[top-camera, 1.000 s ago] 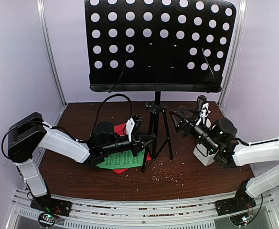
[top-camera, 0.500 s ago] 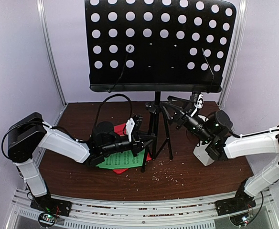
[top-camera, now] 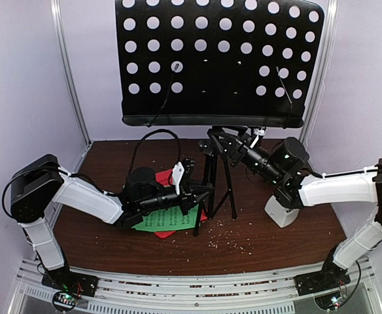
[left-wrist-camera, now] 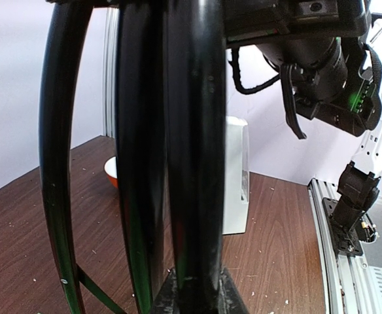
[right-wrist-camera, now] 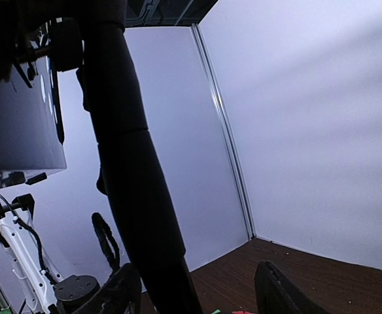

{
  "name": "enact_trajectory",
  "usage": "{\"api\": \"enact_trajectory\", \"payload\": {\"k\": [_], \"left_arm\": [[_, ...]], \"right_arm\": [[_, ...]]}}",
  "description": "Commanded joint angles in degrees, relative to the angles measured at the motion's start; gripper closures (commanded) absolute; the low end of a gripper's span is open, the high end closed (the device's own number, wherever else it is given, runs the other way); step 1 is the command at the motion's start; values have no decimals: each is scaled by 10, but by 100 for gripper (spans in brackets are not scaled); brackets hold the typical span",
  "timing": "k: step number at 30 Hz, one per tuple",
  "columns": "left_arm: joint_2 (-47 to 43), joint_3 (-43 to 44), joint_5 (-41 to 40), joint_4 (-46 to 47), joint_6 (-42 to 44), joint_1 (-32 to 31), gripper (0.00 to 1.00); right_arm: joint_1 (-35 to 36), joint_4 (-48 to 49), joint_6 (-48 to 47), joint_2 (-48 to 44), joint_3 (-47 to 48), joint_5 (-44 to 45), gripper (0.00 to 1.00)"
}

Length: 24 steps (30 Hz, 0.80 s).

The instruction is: Pack up the instrument practice props

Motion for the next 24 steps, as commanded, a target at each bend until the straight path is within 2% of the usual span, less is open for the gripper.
{"api": "enact_trajectory", "payload": {"k": [1, 2, 7, 9, 13, 19, 24], "left_arm": [[4, -10, -4, -18, 28, 1, 100], [4, -11, -5, -19, 28, 1, 100], [-3, -13, -14, -17, 27, 0, 100], [-8, -12, -21, -13, 28, 0, 100], [-17, 11, -29, -11, 32, -1, 100], [-21, 44, -35, -7, 46, -11, 100], [-7, 45, -71, -16, 45, -18, 98]], "right_arm": [[-1, -19, -5, 10, 27, -29, 40], [-1, -18, -4, 12, 29, -31, 42], [0, 5, -1, 13, 31, -40, 75], [1, 9, -5, 8, 31, -51, 83], [6, 24, -10, -3, 33, -64, 88], [17, 10, -40, -29, 31, -65, 88], [23, -2, -56, -49, 15, -45, 88]]}}
